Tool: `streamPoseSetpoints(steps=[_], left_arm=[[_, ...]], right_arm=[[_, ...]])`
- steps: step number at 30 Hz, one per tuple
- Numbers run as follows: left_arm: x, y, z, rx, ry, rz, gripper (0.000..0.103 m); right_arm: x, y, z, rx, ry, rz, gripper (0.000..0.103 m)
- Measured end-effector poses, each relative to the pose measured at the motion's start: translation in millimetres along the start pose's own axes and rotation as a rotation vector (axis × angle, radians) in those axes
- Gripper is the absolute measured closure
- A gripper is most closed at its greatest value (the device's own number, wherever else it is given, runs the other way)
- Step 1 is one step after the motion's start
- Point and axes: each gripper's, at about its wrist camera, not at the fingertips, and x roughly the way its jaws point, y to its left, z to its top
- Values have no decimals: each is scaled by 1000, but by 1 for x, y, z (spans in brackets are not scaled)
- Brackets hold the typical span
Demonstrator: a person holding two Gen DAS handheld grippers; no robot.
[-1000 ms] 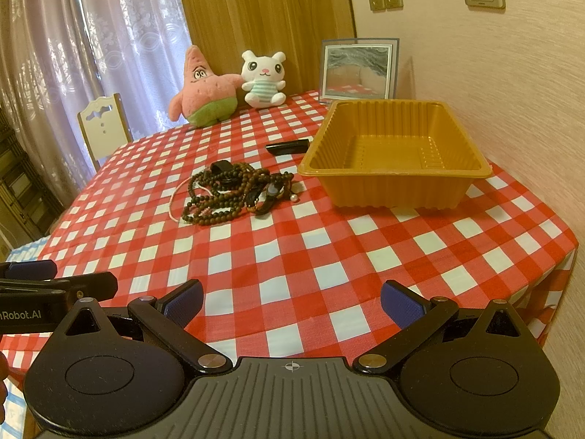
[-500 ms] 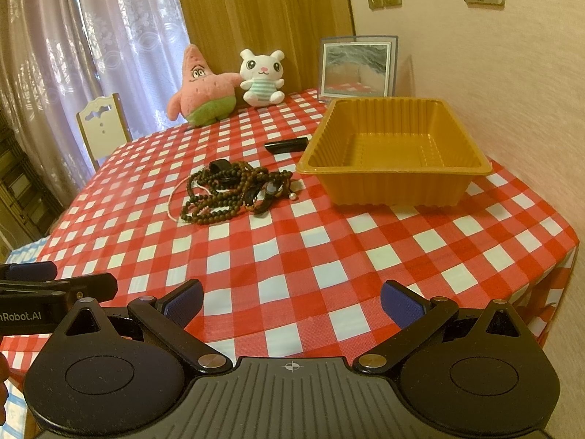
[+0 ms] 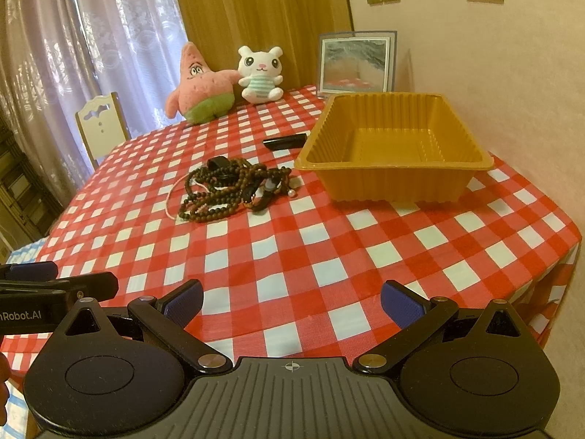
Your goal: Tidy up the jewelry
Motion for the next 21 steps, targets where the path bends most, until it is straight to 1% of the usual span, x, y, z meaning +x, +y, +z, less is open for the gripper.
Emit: streamPoseSetpoints(steps=[6,10,12,14,18,21], left_arm=[[8,-3,2,0,1,-6,2],[26,2,-1,8,-12,-11,2],[32,2,3,13,-16,-17,2],[39,3,5,19,-22,-23,2],[52,2,13,41,-44,-32,2],[64,1,20,51,-57,-52,2]], right_arm=[[7,-6,1,12,-5,2,0],[10,-15,1,35,-41,-3,0],[13,-22,2,46,-63,-26,0],[15,-30,3,64,-89,-68,0],[22,-58,9,127,-149,-131,1],[28,-77,14,176,-196,-177,1]])
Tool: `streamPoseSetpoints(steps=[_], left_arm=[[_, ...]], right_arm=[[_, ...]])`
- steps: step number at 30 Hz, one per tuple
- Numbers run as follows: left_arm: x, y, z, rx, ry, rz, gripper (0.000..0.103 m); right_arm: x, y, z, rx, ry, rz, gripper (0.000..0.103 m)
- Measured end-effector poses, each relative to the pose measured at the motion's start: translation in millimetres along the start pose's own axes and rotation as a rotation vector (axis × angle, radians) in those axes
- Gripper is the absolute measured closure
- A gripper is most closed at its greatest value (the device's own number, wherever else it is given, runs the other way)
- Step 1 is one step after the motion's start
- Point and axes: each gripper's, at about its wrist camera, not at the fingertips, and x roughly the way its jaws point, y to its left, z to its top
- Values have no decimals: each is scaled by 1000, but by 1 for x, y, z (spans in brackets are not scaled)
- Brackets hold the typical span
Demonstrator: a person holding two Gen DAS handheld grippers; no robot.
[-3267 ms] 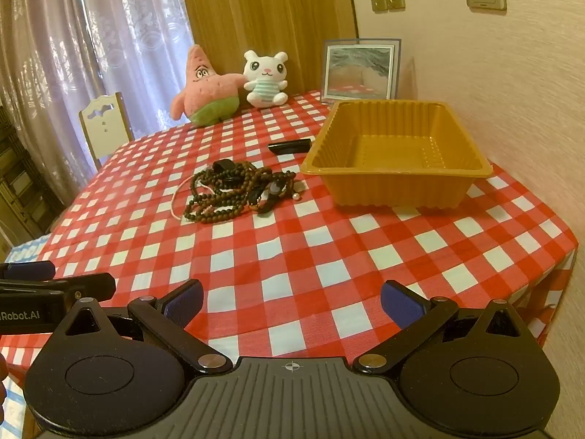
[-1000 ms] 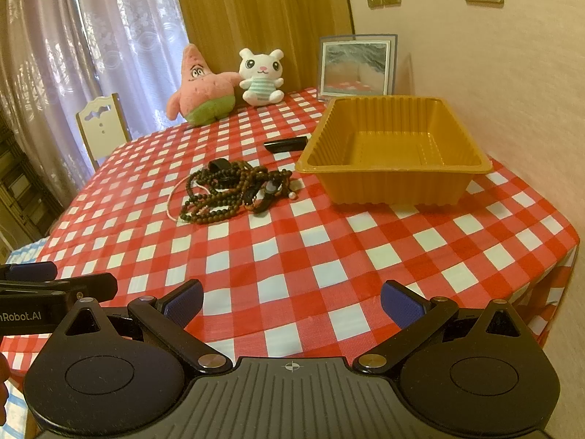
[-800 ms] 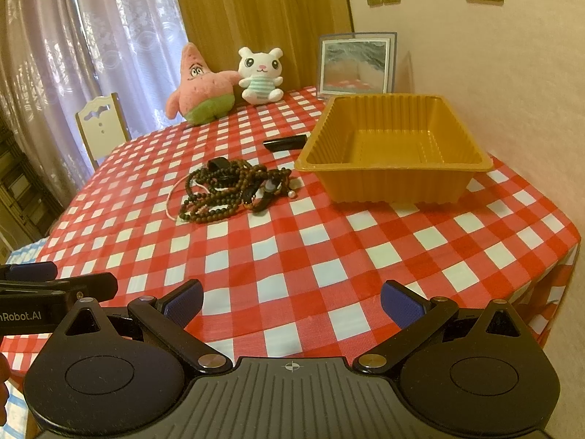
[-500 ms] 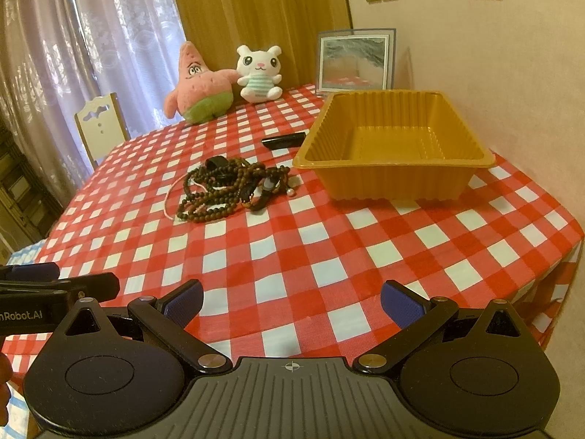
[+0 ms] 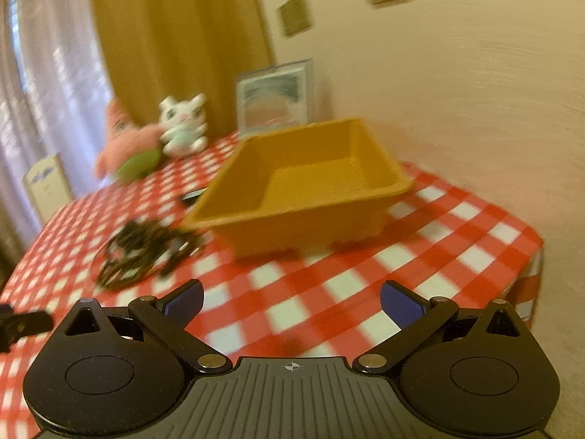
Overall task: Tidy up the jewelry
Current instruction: 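Move the right gripper to the orange tray and clamp its rim, then grasp the black-strap watch with the left gripper while the right gripper holds the tray rim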
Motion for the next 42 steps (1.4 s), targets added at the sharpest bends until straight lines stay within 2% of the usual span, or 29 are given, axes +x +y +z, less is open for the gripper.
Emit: streamPoseSetpoints(steps=[8,11,17,20,22,28,35,36,38,39,42], left_arm=[[36,-3,17,15,0,-28,3],[46,-6,23,29,-3,-36,4],[66,-10,33,39,5,-50,4],[73,-10,36,37,9,-57,4],[77,-11,38,40,12,-59,4],[85,-11,40,39,18,-70,5],[91,-13,38,43,27,-79,6],[92,-14,38,43,26,-81,6],[92,-15,38,44,27,-83,6],[92,-15,38,45,27,-84,6],[91,-16,37,50,23,-88,6]], right_arm=[[23,-31,22,84,-103,-96,6],[36,-41,28,125,-113,-138,9],[57,-53,42,166,-134,-149,18],[72,-55,51,174,-135,-145,26],[81,-56,55,173,-124,-153,36],[107,-65,55,188,-84,-160,52],[120,-65,55,184,-67,-132,66],[121,-64,55,177,-64,-127,71],[121,-63,57,143,-68,-132,94],[121,-63,57,134,-68,-120,97],[119,-59,56,102,-72,-120,99]])
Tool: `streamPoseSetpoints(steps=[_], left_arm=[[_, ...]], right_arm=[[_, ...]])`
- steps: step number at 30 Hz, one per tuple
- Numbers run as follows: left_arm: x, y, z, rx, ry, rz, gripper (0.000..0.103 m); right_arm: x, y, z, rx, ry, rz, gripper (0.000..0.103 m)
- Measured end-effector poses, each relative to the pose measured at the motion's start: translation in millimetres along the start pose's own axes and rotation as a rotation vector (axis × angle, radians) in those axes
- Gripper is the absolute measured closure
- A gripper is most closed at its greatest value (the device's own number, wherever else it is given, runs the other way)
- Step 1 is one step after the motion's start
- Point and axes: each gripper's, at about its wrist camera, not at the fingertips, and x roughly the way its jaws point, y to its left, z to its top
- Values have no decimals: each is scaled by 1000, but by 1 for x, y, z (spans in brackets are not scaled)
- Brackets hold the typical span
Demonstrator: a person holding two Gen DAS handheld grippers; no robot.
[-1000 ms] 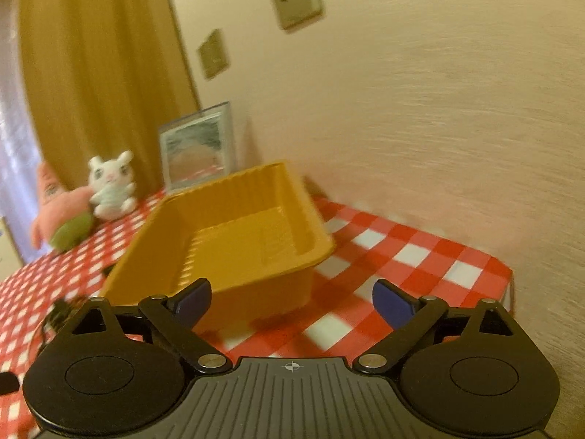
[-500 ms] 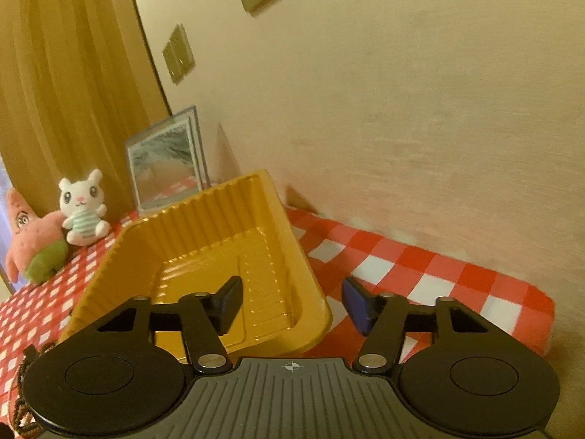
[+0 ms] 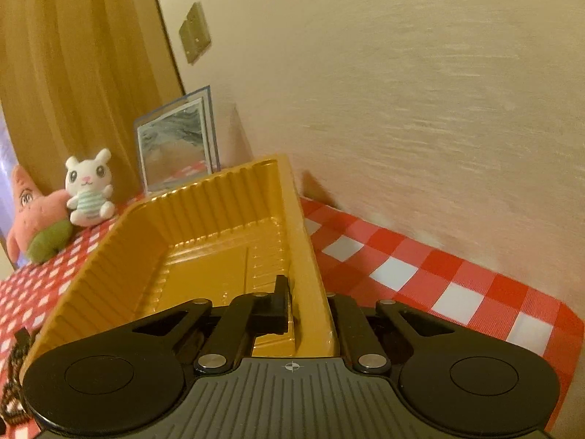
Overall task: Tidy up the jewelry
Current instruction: 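Grasp the black-strap watch with the left gripper while the right gripper holds the tray rim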
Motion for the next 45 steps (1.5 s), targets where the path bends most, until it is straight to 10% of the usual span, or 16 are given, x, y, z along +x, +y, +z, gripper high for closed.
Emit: streamPoseSetpoints(steps=[30,38,45], left_arm=[[-4,-5,-4,46,-17,2,18],[15,-17,0,82,4,-60,67],[32,-26,5,85,33,-67,71]], right_arm=[[-31,44,13,-298,-63,58,100],[-33,43,15,-312,-68,48,100],[-34,44,15,-313,-68,46,100]])
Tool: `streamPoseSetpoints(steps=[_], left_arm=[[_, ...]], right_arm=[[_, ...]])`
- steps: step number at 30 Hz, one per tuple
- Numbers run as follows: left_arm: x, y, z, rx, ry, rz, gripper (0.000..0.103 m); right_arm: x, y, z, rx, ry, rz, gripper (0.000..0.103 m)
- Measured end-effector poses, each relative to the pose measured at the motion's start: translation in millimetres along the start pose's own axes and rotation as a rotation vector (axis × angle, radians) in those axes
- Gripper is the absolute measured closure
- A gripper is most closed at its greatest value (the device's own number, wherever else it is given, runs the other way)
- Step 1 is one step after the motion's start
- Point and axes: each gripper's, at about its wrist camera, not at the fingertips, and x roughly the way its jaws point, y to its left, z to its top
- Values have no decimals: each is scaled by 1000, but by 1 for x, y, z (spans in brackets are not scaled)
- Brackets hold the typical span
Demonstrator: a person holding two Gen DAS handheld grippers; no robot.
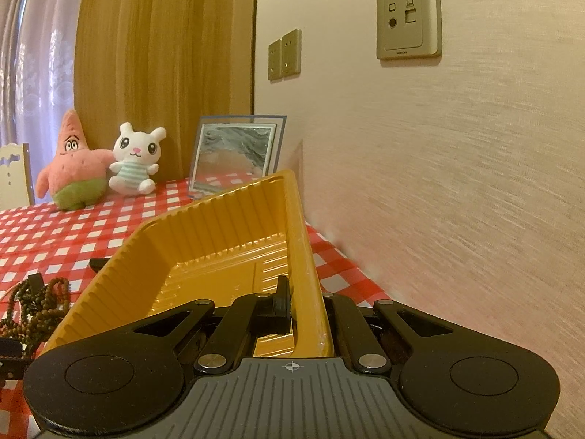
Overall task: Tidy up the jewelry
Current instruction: 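Grasp the black-strap watch with the left gripper while the right gripper holds the tray rim, then carry the watch into the orange tray and open the left gripper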
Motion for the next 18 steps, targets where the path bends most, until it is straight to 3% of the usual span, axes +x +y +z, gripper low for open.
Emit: streamPoseSetpoints(steps=[3,7,18], left_arm=[[6,-2,3,0,-4,2,75],[14,0,6,-18,5,1,89],[-30,27,17,-117,-36,-107,89]], right_arm=[[0,0,0,1,1,-1,100],[-1,1,0,5,2,-4,100],[-7,5,4,-21,-8,14,100]])
